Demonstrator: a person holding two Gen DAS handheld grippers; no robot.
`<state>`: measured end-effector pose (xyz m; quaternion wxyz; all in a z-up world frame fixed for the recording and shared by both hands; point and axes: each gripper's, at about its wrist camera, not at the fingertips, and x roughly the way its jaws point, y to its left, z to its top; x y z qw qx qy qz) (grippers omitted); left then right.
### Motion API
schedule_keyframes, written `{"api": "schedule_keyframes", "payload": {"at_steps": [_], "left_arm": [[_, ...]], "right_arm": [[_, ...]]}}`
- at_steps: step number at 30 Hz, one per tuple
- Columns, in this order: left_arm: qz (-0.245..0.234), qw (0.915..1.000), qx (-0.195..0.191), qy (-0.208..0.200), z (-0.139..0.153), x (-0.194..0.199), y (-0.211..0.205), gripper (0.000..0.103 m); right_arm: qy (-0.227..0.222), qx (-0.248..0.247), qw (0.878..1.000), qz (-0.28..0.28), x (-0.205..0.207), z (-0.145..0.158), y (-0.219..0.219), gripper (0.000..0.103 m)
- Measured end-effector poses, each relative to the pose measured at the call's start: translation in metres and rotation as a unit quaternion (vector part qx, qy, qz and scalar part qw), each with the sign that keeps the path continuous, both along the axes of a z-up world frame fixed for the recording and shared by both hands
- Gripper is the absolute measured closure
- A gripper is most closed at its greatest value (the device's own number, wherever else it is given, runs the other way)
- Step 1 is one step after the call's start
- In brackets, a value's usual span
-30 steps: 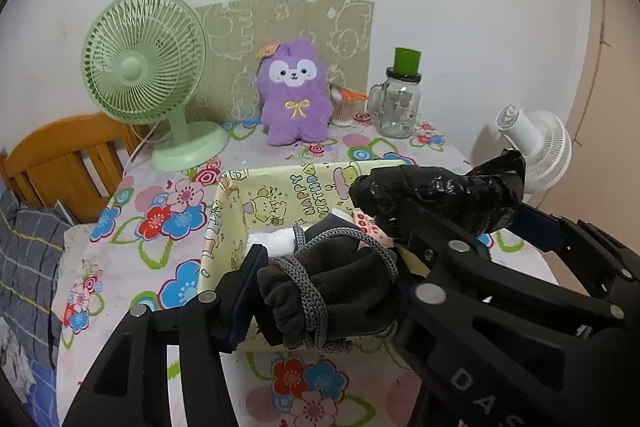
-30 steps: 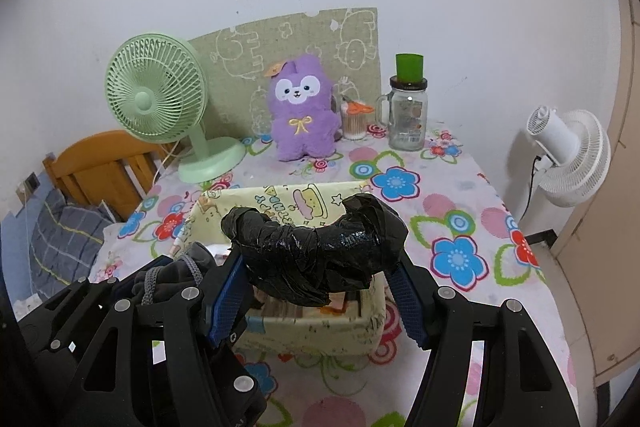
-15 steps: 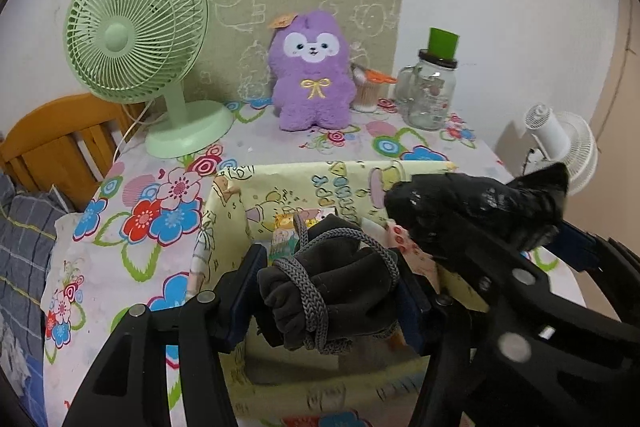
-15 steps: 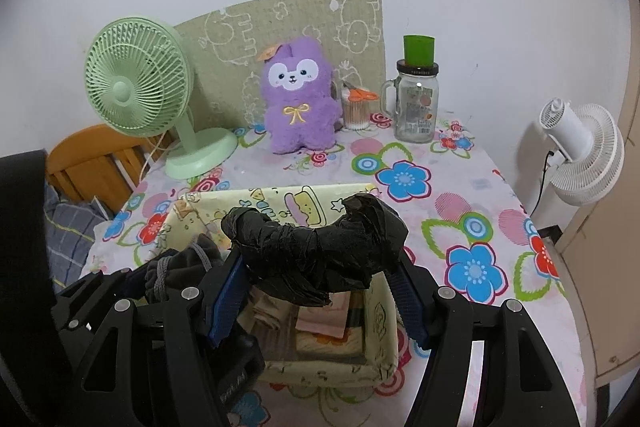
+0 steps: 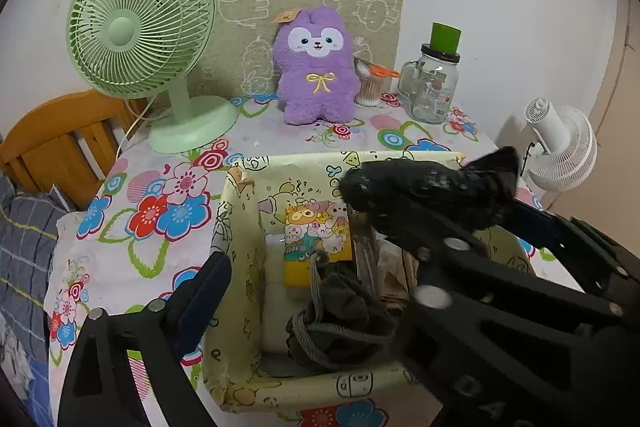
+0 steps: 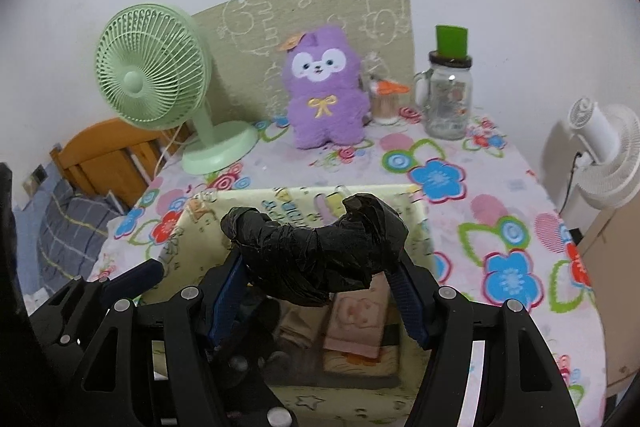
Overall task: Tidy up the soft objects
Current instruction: 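Lower the grey pouch into the basket with the left gripper while the right gripper lowers the black bag in, then open both grippers and withdraw them from the basket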
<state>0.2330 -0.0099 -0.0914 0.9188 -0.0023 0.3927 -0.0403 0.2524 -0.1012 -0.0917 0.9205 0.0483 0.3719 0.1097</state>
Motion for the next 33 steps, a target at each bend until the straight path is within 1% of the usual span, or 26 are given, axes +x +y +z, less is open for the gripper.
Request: {"api": "schedule_keyframes", "payload": {"at_steps": [2,4,6,9,13,22,27,33], "left_arm": [[0.001,1.0000,0.001,-0.001,0.000,-0.001,0.002,0.007],[-0.001,1.0000,-0.002,0.000,0.000,-0.003,0.003,0.007],[-0.001,1.0000,-0.001,-0.002,0.001,-0.006,0.002,0.007],[-0.001,1.0000,0.001,-0.006,0.004,-0.010,0.001,0.007],[-0.002,0.9999,0.000,-0.013,0.010,-0.019,0.000,0.007],[-0.010,0.9992,0.000,-0.040,0.028,-0.049,-0.009,0.007],[-0.011,0.9983,-0.002,-0.057,0.040,-0.066,-0.013,0.004],[-0.010,0.9974,0.001,-0.071,0.050,-0.087,-0.017,0.003]], "right_arm": [[-0.003,-0.005,1.000,-0.001,0.000,0.000,0.003,0.027],[-0.006,-0.006,1.000,0.000,-0.002,0.001,0.003,0.019],[-0.007,-0.004,1.000,0.001,-0.004,0.002,0.002,0.014],[-0.007,-0.004,1.000,-0.001,-0.008,0.005,0.000,0.011],[-0.007,-0.002,1.000,-0.003,-0.016,0.010,-0.001,0.010],[-0.034,-0.006,0.999,-0.013,-0.048,0.030,-0.012,0.010],[-0.051,-0.010,0.998,-0.019,-0.068,0.044,-0.019,0.010],[-0.061,-0.010,0.998,-0.028,-0.092,0.055,-0.030,0.010]]}}
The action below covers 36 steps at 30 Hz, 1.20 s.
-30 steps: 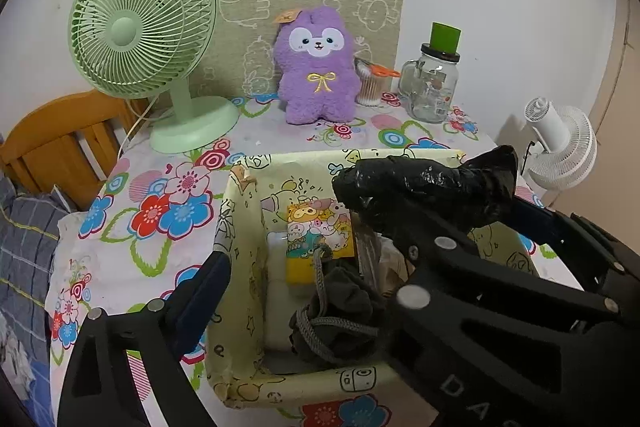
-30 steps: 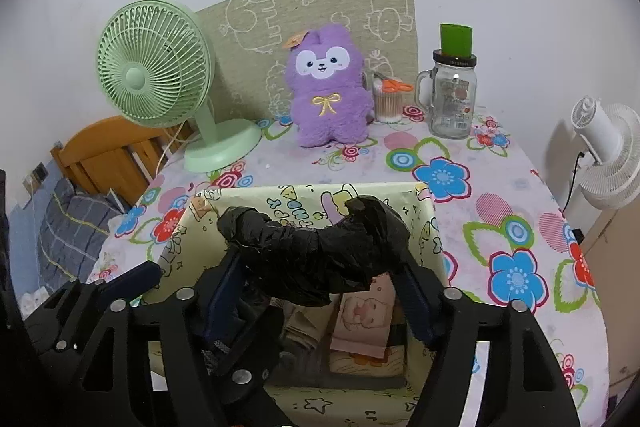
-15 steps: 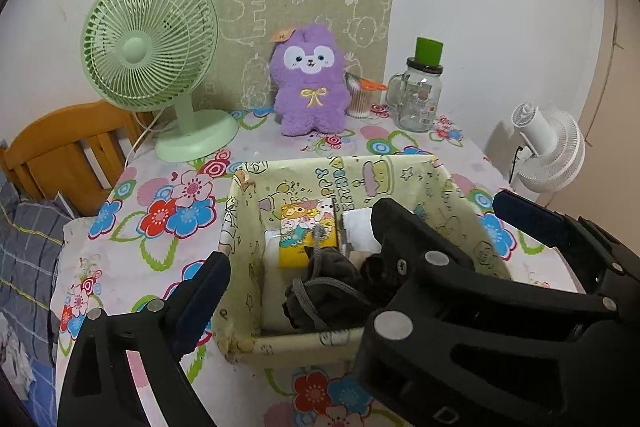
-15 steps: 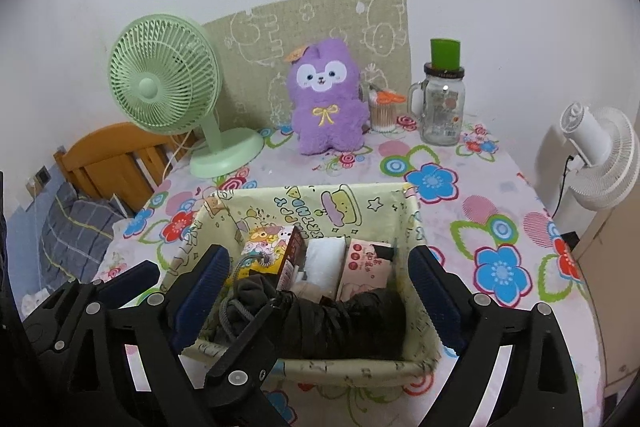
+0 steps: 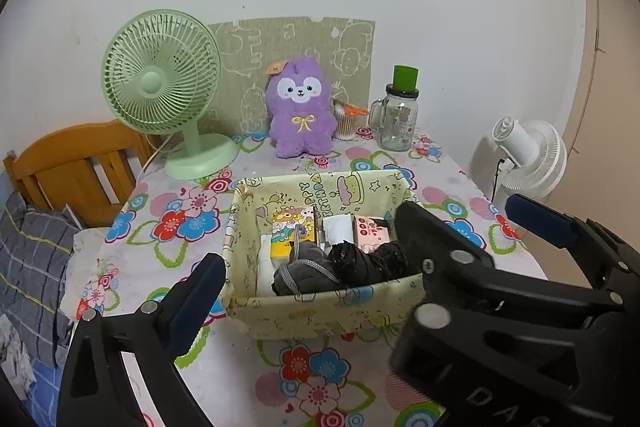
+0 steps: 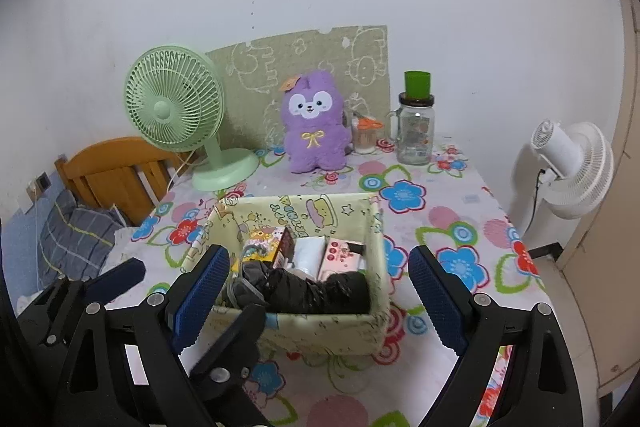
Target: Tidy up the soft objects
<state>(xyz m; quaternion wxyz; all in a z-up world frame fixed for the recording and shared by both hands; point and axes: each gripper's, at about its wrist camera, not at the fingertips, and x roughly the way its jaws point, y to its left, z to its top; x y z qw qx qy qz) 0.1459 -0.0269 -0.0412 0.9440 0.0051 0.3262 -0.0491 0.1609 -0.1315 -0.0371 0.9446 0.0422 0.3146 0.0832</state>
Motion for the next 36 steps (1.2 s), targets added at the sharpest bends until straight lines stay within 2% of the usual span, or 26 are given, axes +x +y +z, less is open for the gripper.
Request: {"api": "schedule_keyframes", "payload": {"at_steps": [21,36], "left_arm": [[0.017,0.9979,-0.002,-0.062,0.035,-0.088,0.013,0.000],[0.032,0.9944,-0.001,-0.101,0.053,-0.138,0.031,0.000]], "right_arm": [[-0.062,-0.016,0.997,-0.037,-0.097,0.042,-0.032,0.010],[-0.075,-0.012,0.995,-0.066,-0.149,0.055,-0.046,0.010]]}}
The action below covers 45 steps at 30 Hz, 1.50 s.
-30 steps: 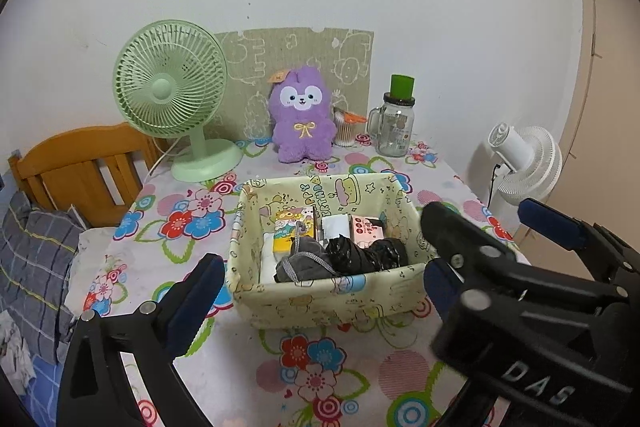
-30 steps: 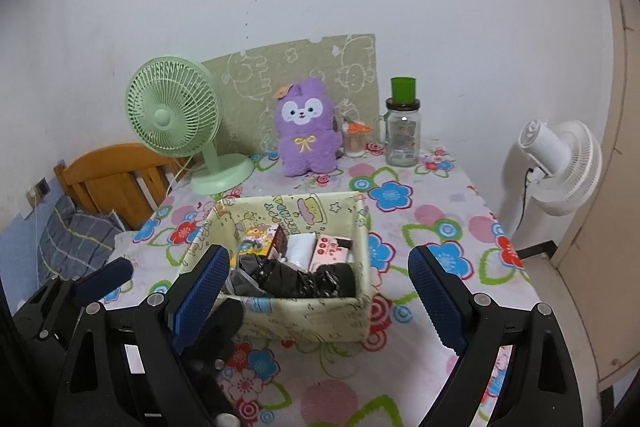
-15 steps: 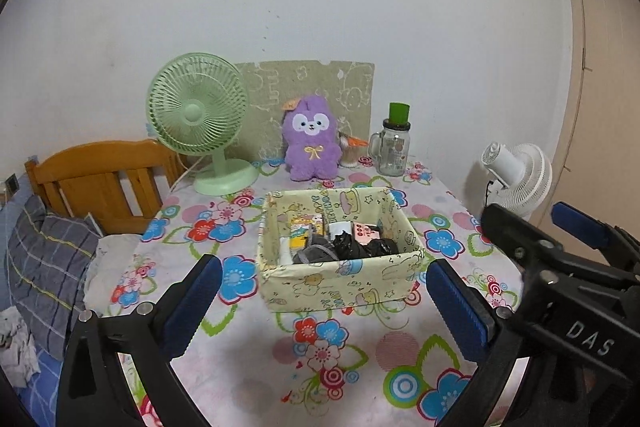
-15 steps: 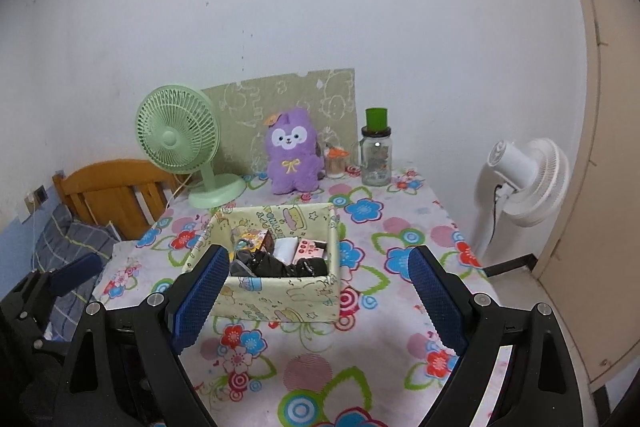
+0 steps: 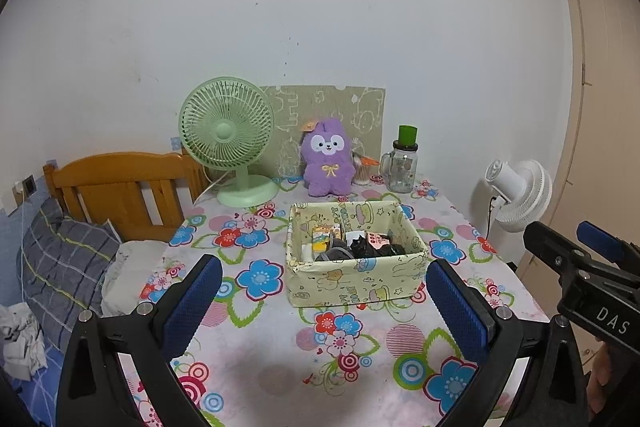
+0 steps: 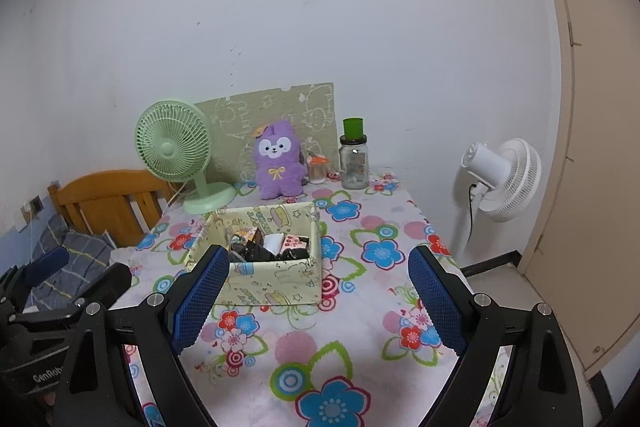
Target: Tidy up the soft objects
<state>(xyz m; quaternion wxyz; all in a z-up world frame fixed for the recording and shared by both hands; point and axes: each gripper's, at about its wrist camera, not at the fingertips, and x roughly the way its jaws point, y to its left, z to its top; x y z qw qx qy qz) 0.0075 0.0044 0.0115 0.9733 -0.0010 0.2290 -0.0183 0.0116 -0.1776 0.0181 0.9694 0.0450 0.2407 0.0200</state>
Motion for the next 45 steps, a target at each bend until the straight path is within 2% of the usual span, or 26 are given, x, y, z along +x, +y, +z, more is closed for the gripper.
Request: {"api": "schedule_keyframes", "payload": {"at_steps": [17,45], "left_arm": [[0.005,0.9998,0.011,-0.014,0.004,-0.011,-0.003,0.000],[0.011,0.9998,-0.003,-0.015,0.005,-0.010,0.009,0.000]], "right_arm": [[-0.011,0.002,1.000,0.004,-0.012,0.004,0.003,0.010],[-0.002,-0.003,1.000,0.012,-0.008,-0.001,0.011,0.010]]}}
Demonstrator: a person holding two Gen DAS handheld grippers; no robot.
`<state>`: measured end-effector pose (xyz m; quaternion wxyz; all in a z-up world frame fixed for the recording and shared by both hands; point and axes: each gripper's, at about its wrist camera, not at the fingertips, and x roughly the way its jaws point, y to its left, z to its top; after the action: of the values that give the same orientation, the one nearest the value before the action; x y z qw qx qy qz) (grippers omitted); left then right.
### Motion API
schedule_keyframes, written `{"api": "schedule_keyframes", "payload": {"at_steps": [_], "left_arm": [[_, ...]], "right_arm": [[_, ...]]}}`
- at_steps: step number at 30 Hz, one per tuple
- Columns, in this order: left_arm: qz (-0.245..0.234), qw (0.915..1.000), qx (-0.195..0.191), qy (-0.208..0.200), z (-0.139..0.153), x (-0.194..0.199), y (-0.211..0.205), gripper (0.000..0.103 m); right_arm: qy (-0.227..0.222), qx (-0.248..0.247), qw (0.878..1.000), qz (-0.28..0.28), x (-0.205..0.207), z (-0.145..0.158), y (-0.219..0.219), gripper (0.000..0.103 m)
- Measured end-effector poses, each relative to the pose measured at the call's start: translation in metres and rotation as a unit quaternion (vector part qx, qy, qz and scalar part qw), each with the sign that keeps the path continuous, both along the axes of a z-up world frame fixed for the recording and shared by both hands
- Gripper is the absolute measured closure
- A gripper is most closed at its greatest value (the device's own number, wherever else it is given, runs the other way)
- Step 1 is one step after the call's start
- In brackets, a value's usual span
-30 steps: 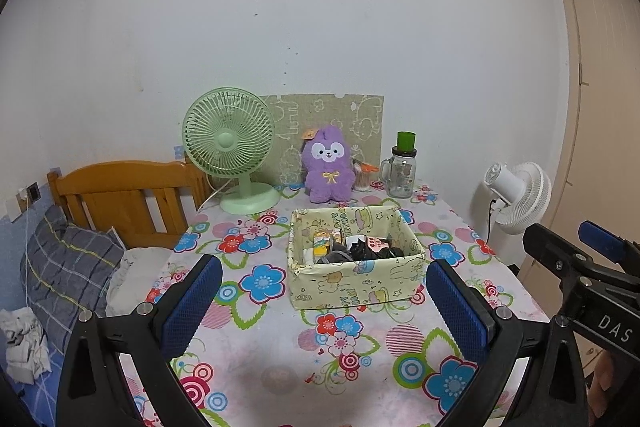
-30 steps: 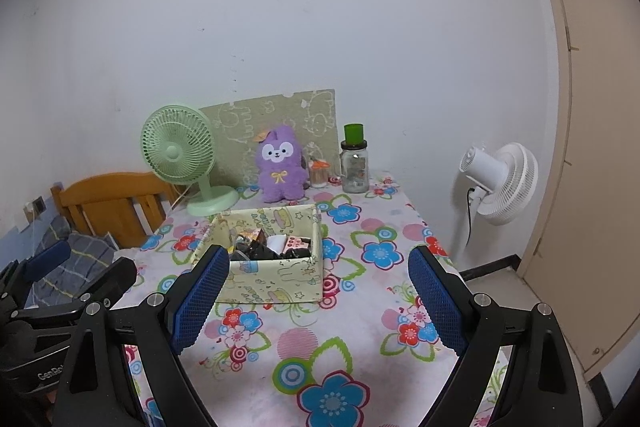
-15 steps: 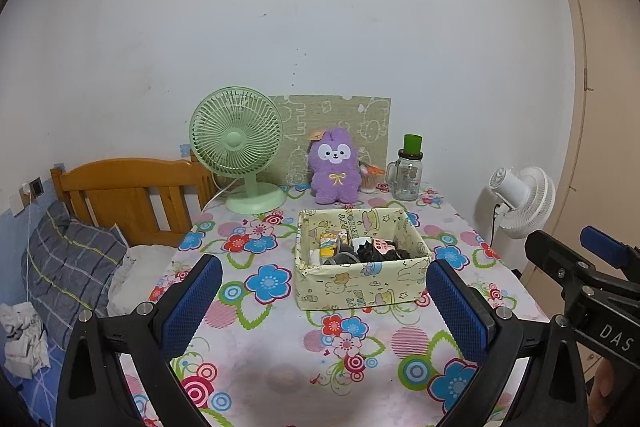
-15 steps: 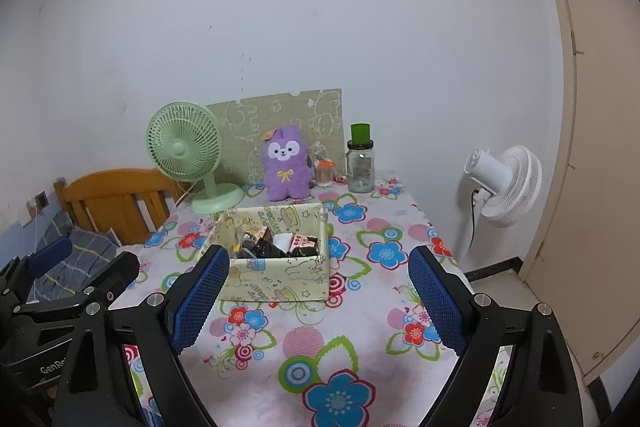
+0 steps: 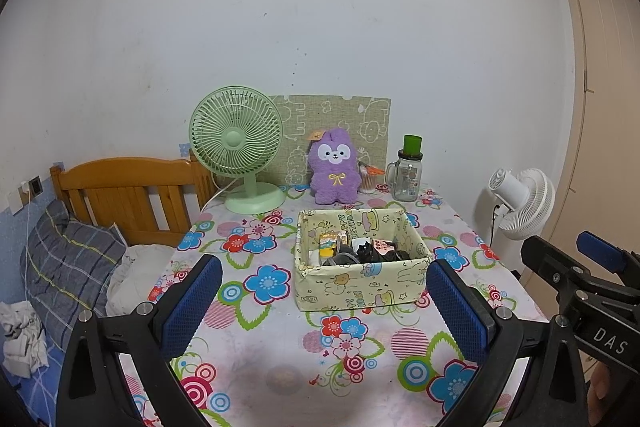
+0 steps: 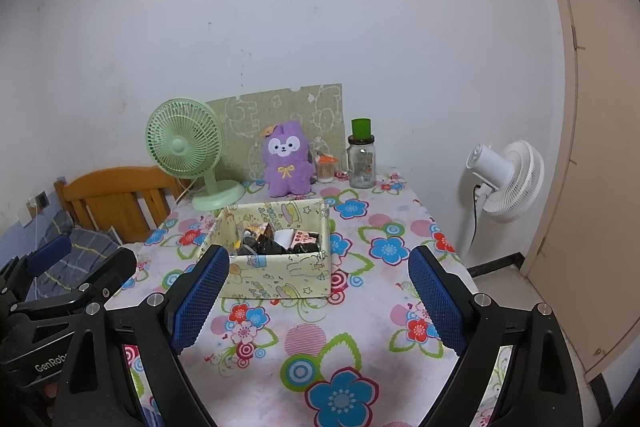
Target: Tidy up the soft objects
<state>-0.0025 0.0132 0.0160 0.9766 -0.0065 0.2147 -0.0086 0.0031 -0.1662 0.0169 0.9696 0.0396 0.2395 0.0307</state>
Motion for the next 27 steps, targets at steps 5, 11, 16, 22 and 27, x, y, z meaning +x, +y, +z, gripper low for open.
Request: {"api": "schedule_keyframes", "payload": {"at_steps": [5,11,16,22,27], "left_arm": [[-0.001,1.0000,0.000,0.000,0.0001,0.0008,0.0009,0.000],[-0.004,1.0000,-0.002,0.002,0.0004,0.0004,-0.0003,0.000],[-0.006,1.0000,0.002,0.001,0.0019,0.0000,-0.0033,0.000],[-0.006,1.0000,0.002,0.001,0.0022,-0.0002,-0.0031,0.000],[-0.006,1.0000,0.002,0.000,0.0033,-0.0011,-0.0047,0.000]], "right_arm": [[0.000,0.000,1.000,-0.001,-0.0001,0.0005,-0.0007,0.010],[0.000,0.001,1.000,-0.002,-0.0001,0.0005,-0.0015,0.010],[-0.002,0.003,1.000,-0.003,-0.0017,0.0006,-0.0031,0.010],[-0.002,0.003,1.000,-0.004,-0.0022,0.0005,-0.0027,0.010],[-0.003,0.004,1.000,-0.004,-0.0029,0.0003,-0.0032,0.010]]}}
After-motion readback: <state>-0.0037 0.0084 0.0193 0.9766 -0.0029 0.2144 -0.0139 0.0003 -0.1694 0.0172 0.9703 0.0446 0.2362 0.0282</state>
